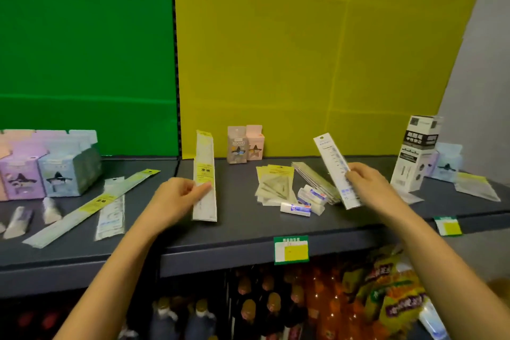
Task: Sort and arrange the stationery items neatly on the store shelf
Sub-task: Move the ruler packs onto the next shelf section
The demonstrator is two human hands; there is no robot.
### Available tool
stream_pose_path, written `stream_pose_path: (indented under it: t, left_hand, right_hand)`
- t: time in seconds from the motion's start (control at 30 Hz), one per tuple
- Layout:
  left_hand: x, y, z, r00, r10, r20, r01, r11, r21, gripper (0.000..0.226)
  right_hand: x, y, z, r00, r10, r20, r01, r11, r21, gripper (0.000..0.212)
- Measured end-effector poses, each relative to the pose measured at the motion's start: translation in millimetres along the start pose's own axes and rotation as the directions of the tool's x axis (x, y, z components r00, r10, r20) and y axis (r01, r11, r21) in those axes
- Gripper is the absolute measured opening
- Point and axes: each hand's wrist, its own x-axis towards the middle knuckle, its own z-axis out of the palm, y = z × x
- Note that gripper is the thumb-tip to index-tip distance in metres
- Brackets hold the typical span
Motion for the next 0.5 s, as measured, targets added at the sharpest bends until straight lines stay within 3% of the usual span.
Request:
stream_pose_path:
  t: [0.23,0.5]
  left_hand:
    - [6,10,12,0.983,-0.120,-0.142,0.149,0.964,0.219,0.045]
    - [25,7,17,0.968,-0.173,-0.182,0.228,0.910,0.346,0.045]
  right_hand:
    - [45,26,12,0.991,-0.081,0.105,0.080,0.997,0.019,0.032]
    - [72,37,26,0.985,-0.080,0.153,0.077,0.997,0.024,0.033]
